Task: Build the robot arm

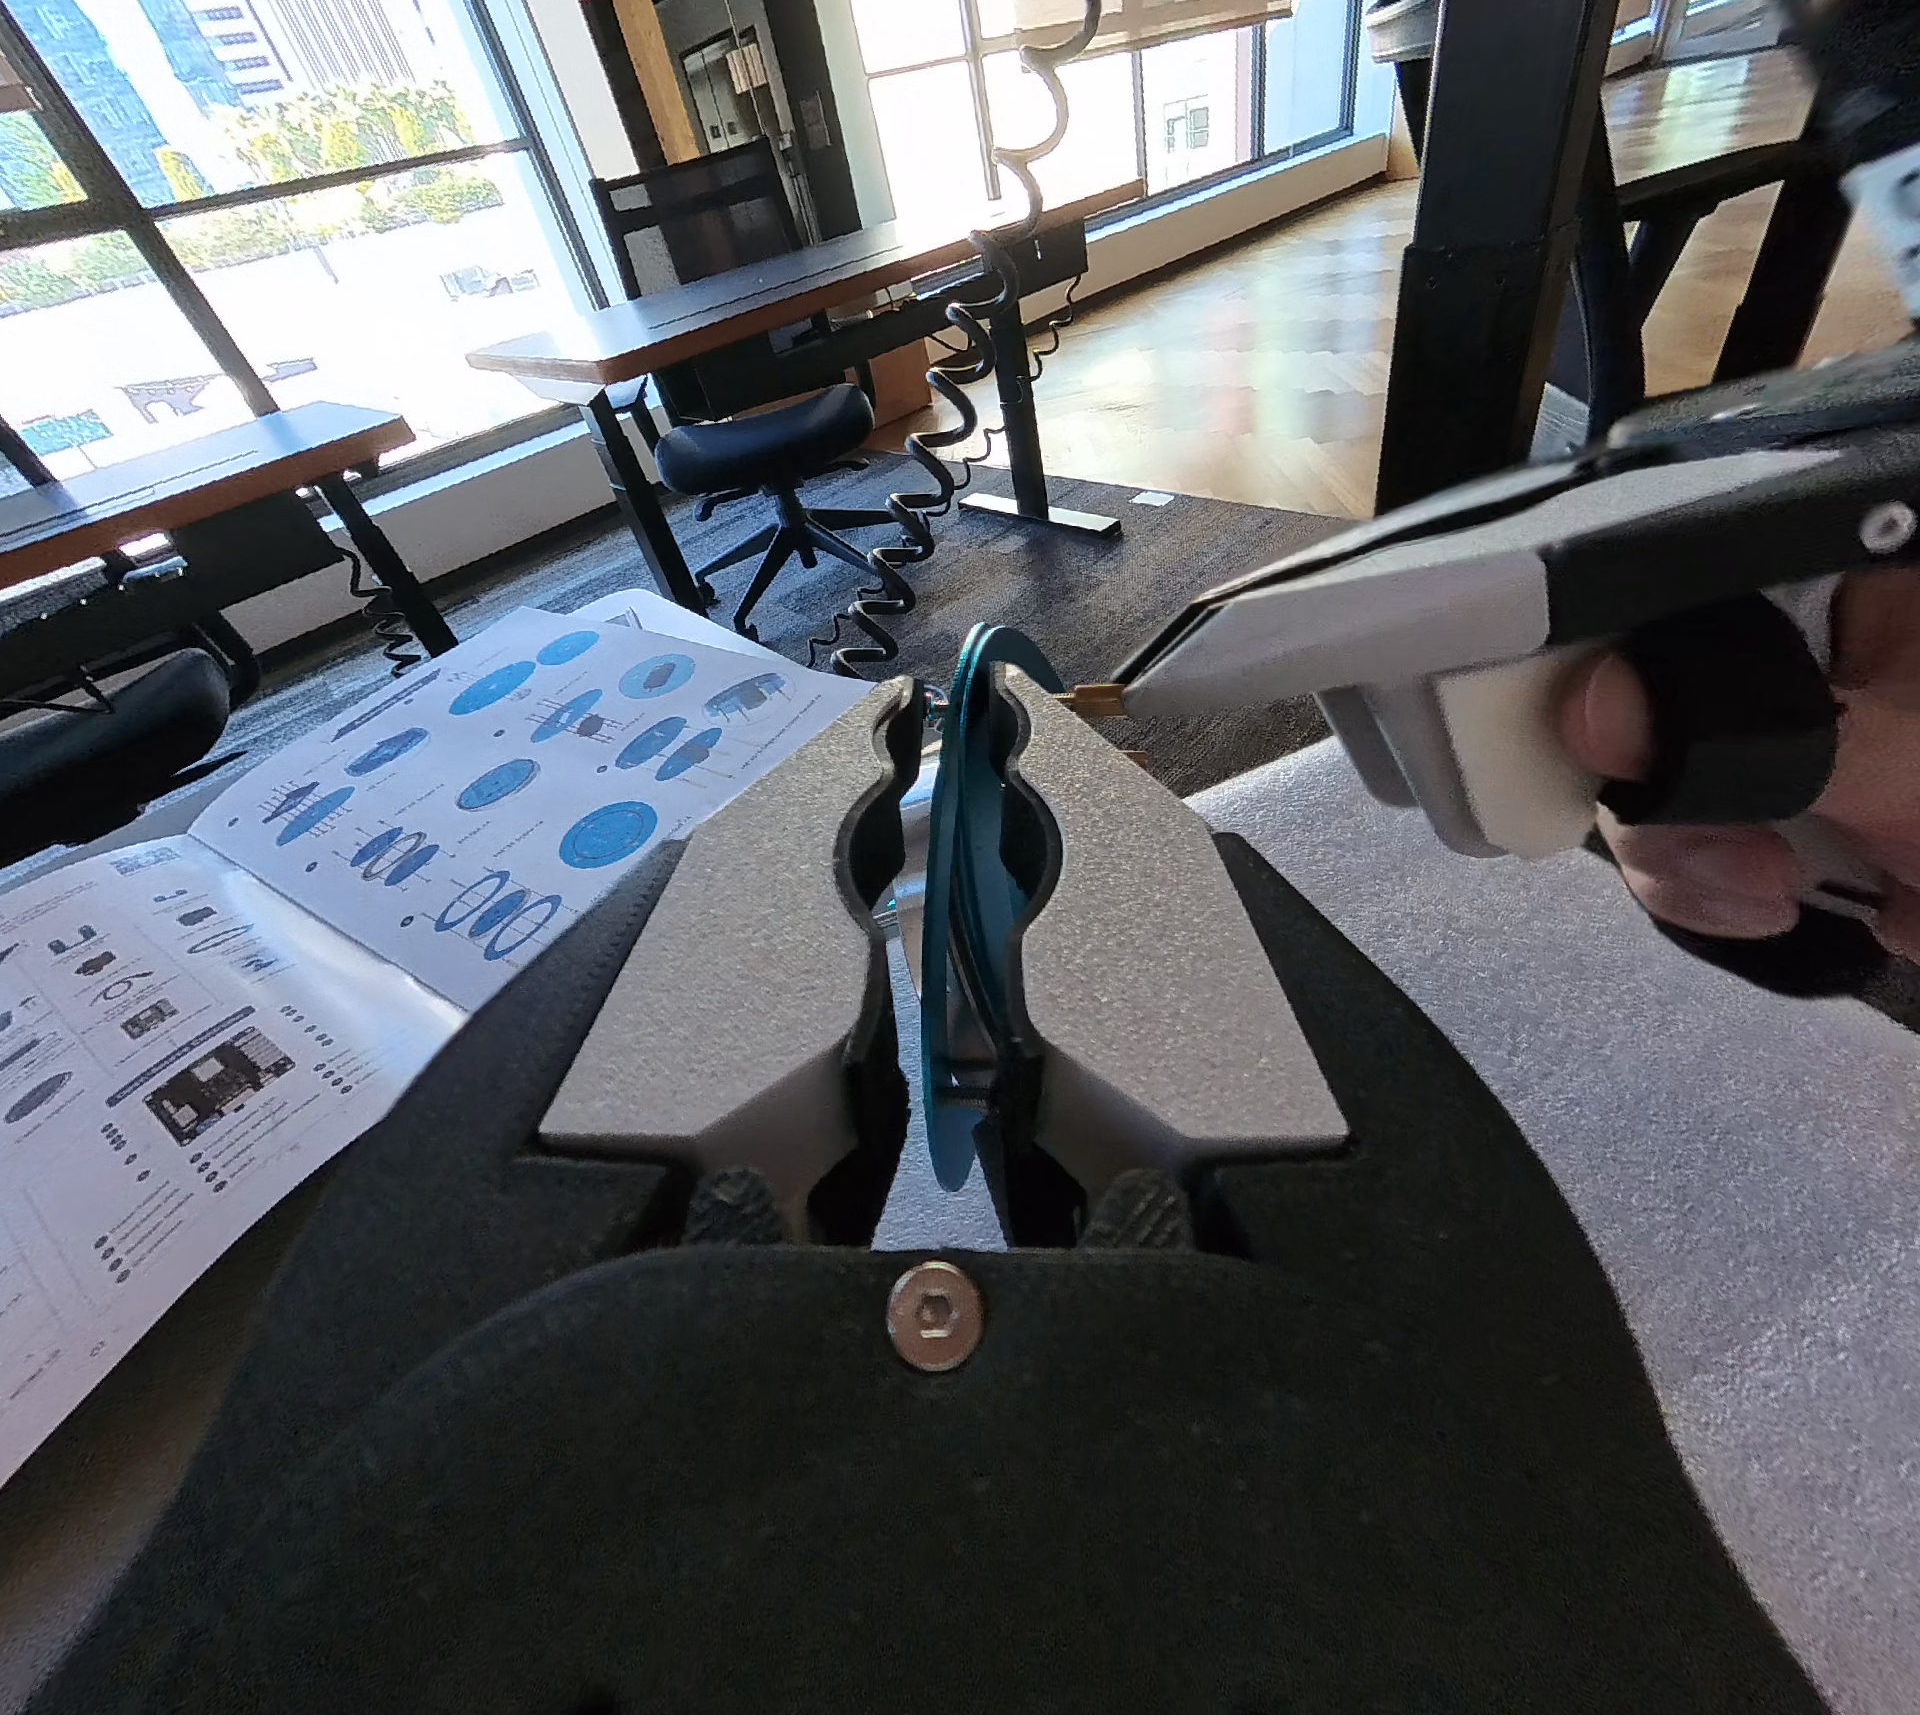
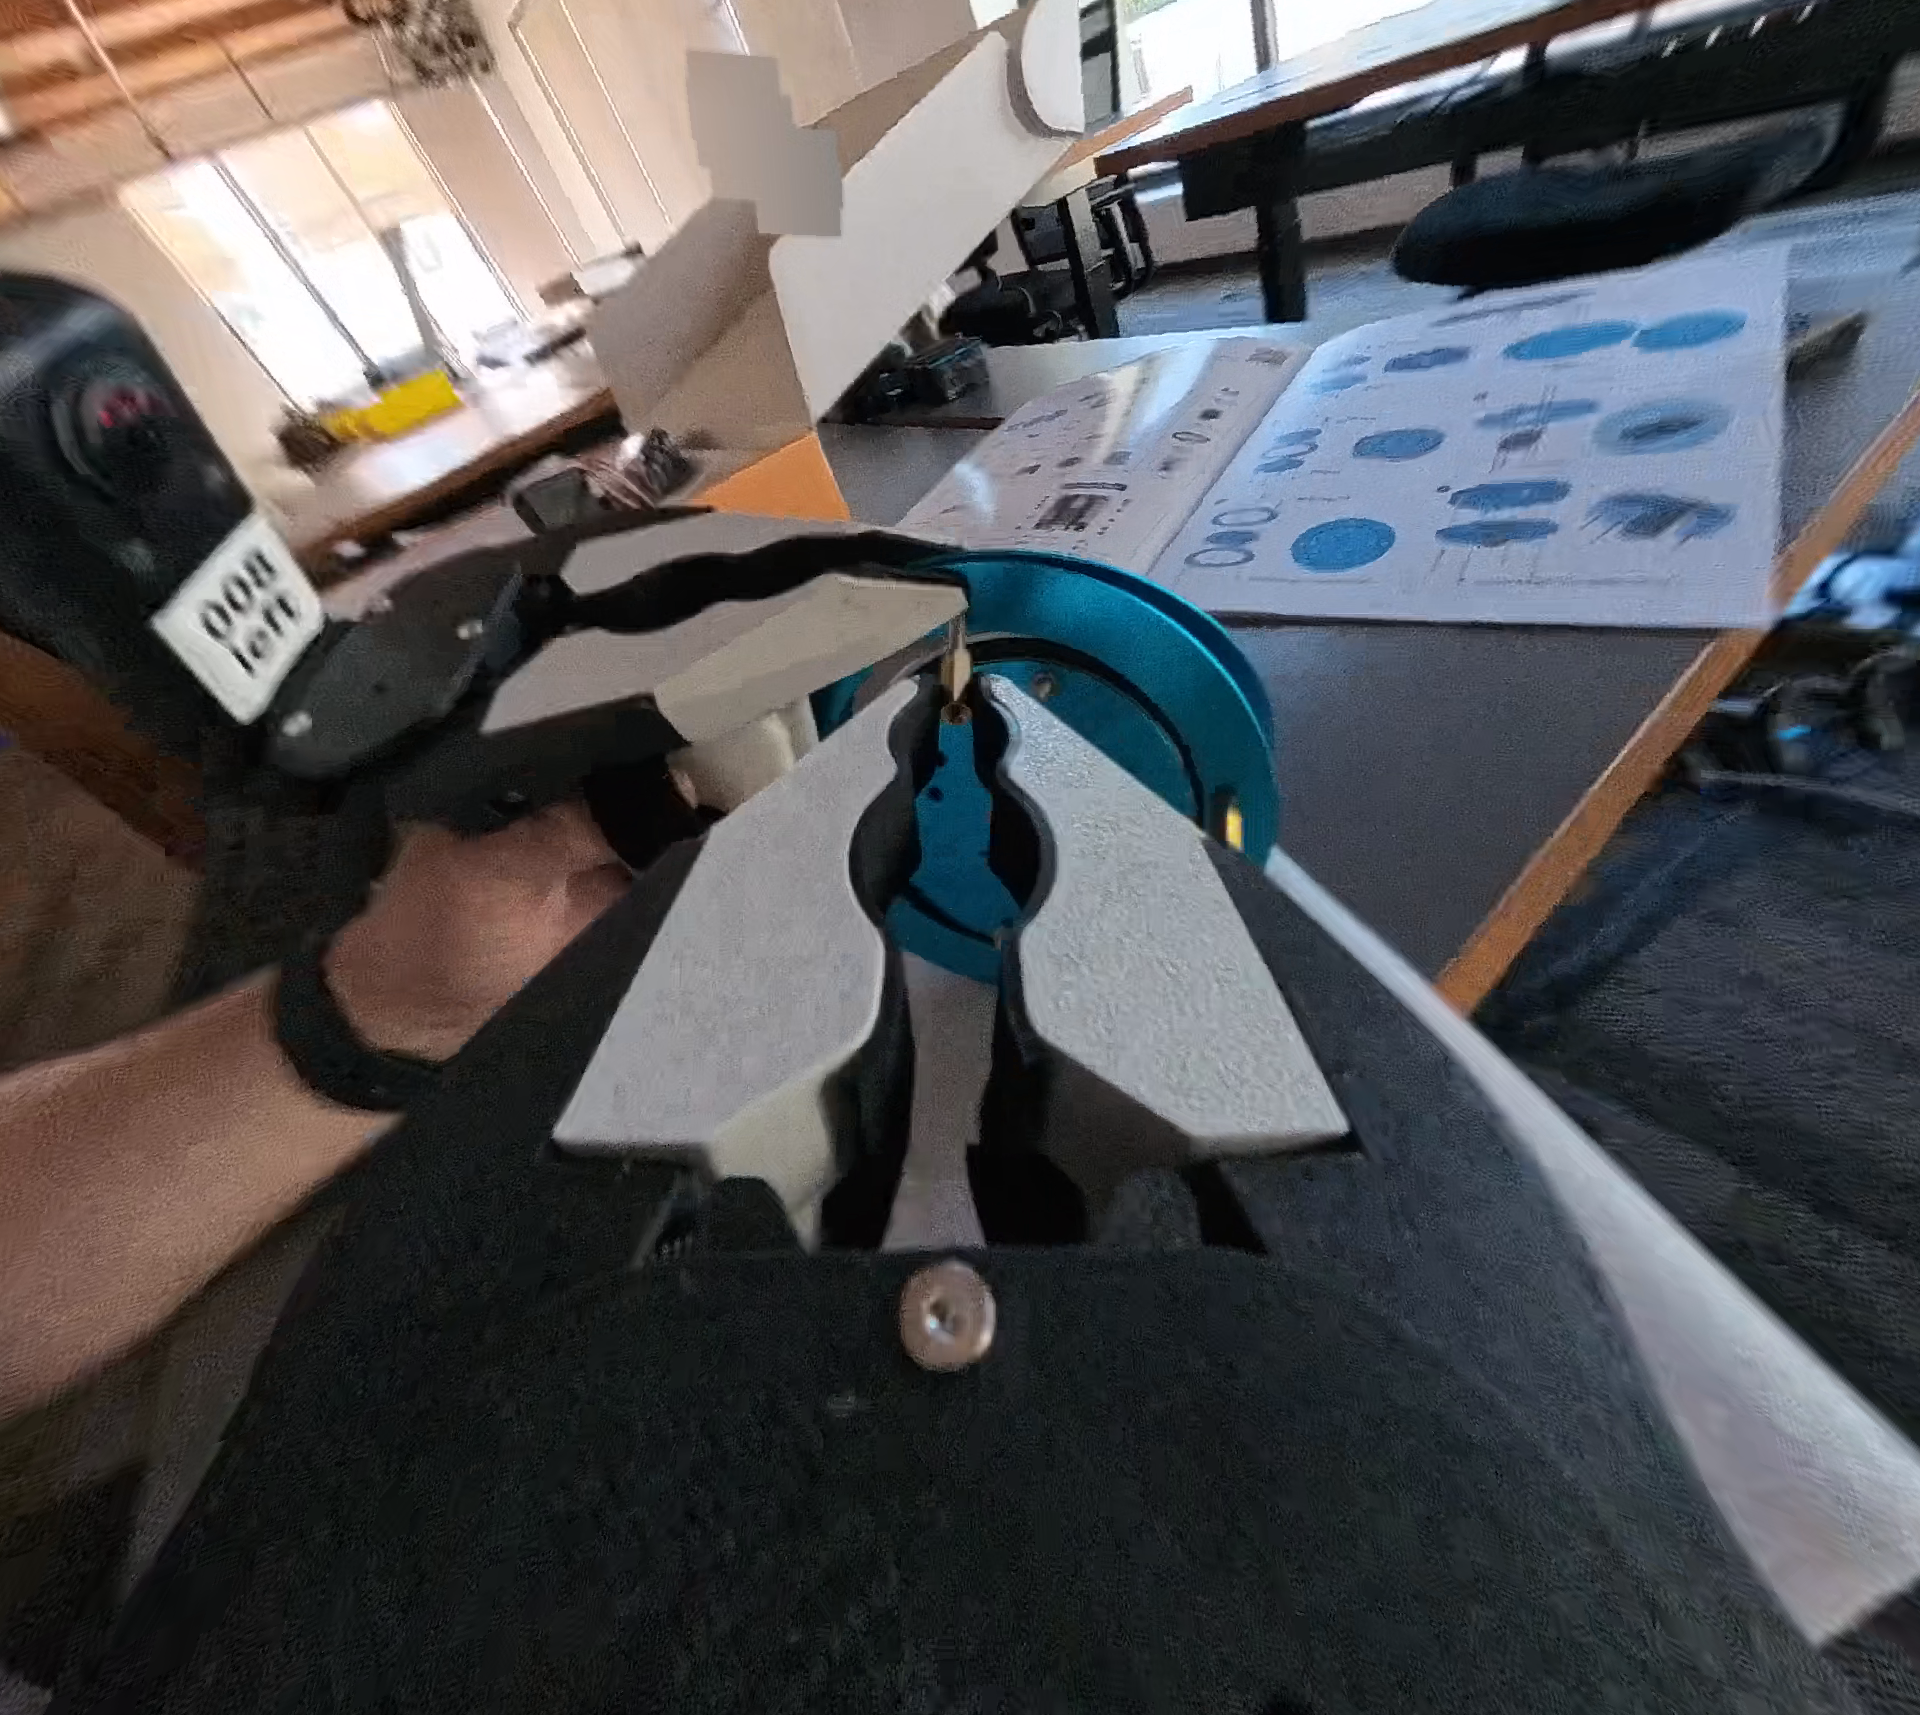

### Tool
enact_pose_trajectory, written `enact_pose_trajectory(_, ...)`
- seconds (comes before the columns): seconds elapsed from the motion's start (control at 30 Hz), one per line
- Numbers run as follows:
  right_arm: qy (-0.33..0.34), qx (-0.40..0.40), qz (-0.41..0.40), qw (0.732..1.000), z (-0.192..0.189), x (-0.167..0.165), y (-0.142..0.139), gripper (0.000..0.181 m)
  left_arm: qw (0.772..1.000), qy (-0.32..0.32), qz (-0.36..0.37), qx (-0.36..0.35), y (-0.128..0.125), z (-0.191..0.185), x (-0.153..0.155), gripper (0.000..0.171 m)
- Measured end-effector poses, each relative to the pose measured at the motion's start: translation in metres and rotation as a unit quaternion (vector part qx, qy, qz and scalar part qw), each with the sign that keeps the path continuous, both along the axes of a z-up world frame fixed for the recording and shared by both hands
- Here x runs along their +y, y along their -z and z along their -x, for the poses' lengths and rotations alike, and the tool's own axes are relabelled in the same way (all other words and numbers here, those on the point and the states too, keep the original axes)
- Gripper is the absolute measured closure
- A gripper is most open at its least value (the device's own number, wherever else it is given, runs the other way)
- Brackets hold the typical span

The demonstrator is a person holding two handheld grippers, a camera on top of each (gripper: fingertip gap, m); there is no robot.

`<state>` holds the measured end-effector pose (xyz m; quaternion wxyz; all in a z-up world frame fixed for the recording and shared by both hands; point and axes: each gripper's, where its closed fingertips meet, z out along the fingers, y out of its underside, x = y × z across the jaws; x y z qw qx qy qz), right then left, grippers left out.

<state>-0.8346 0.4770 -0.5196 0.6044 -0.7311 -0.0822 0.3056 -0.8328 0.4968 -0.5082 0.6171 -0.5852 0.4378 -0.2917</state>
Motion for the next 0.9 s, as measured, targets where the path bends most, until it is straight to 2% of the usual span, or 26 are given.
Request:
enact_pose_trajectory(0.03,-0.013,0.081,0.035,0.996,-0.001,0.0,0.0,0.177,1.0,-0.001,0.0,-0.001,0.0,0.0,0.0,0.162)
enact_pose_trajectory(0.07,-0.033,0.199,0.086,0.976,-0.001,0.0,0.001,0.177,1.0,-0.002,-0.002,0.0,0.0,0.0,0.0,0.161)
enact_pose_trajectory(0.1,-0.059,0.334,0.143,0.93,-0.002,0.0,0.002,0.177,1.0,-0.003,-0.004,0.001,0.0,0.0,0.0,0.161)
enact_pose_trajectory(0.13,-0.084,0.46,0.189,0.863,-0.003,0.0,0.002,0.177,1.0,-0.002,-0.005,0.002,0.0,-0.001,0.0,0.161)
enact_pose_trajectory(0.17,-0.108,0.545,0.216,0.803,-0.002,-0.001,0.003,0.176,1.0,-0.001,-0.006,0.003,0.0,-0.001,-0.001,0.161)
enact_pose_trajectory(0.2,-0.117,0.56,0.21,0.793,0.0,-0.002,0.003,0.175,1.0,0.0,-0.008,0.004,0.0,-0.001,-0.001,0.161)
enact_pose_trajectory(0.23,-0.112,0.523,0.186,0.824,0.0,-0.003,0.003,0.175,1.0,0.002,-0.009,0.004,0.0,-0.001,-0.002,0.161)
enact_pose_trajectory(0.27,-0.097,0.461,0.156,0.868,0.0,-0.004,0.003,0.175,1.0,0.001,-0.01,0.005,0.0,-0.001,-0.002,0.161)
enact_pose_trajectory(0.33,-0.061,0.291,0.075,0.952,-0.004,-0.004,-0.002,0.162,1.0,0.0,-0.009,0.005,0.0,0.0,-0.001,0.162)
enact_pose_trajectory(0.37,-0.036,0.197,0.047,0.979,-0.007,-0.003,-0.001,0.157,1.0,0.001,-0.005,0.004,0.0,0.0,-0.001,0.162)
enact_pose_trajectory(0.4,-0.023,0.117,0.021,0.993,-0.008,-0.002,-0.003,0.154,1.0,0.001,-0.004,0.003,0.0,0.0,-0.001,0.162)
enact_pose_trajectory(0.47,-0.023,0.007,-0.007,1.0,-0.002,-0.003,-0.007,0.161,1.0,0.001,-0.005,0.004,0.0,0.0,-0.001,0.161)
enact_pose_trajectory(0.5,-0.017,-0.037,-0.006,0.999,0.0,-0.001,-0.005,0.164,1.0,0.001,-0.006,0.005,0.0,-0.001,-0.001,0.161)
enact_pose_trajectory(0.53,-0.015,-0.065,-0.004,0.998,0.001,0.001,-0.003,0.175,1.0,0.001,-0.005,0.005,0.0,-0.001,-0.001,0.161)
enact_pose_trajectory(0.57,-0.007,-0.081,0.0,0.997,0.0,0.003,-0.002,0.176,1.0,0.0,-0.005,0.005,0.0,-0.001,-0.001,0.161)
enact_pose_trajectory(0.67,-0.017,-0.034,0.035,0.999,0.002,0.005,-0.003,0.179,1.0,-0.005,-0.002,0.003,0.0,0.001,0.001,0.162)
enact_pose_trajectory(0.7,-0.026,0.024,0.061,0.998,0.002,0.006,-0.003,0.18,1.0,-0.006,-0.001,0.002,0.0,0.001,0.001,0.162)
enact_pose_trajectory(0.73,-0.049,0.115,0.092,0.988,0.004,0.005,-0.005,0.181,1.0,-0.003,0.0,0.002,0.0,0.001,0.001,0.162)
enact_pose_trajectory(0.8,-0.103,0.322,0.164,0.927,0.003,0.005,-0.01,0.181,1.0,0.0,-0.004,0.003,0.0,0.0,-0.001,0.162)
enact_pose_trajectory(0.83,-0.125,0.369,0.178,0.904,0.002,0.004,-0.009,0.181,1.0,-0.002,-0.008,0.006,0.0,-0.001,-0.001,0.162)
enact_pose_trajectory(0.87,-0.122,0.353,0.166,0.913,0.0,0.004,-0.005,0.181,1.0,-0.002,-0.007,0.006,0.0,0.0,-0.001,0.162)
enact_pose_trajectory(0.9,-0.111,0.3,0.141,0.937,-0.002,0.003,-0.003,0.181,1.0,-0.002,-0.004,0.004,0.0,0.001,-0.001,0.162)
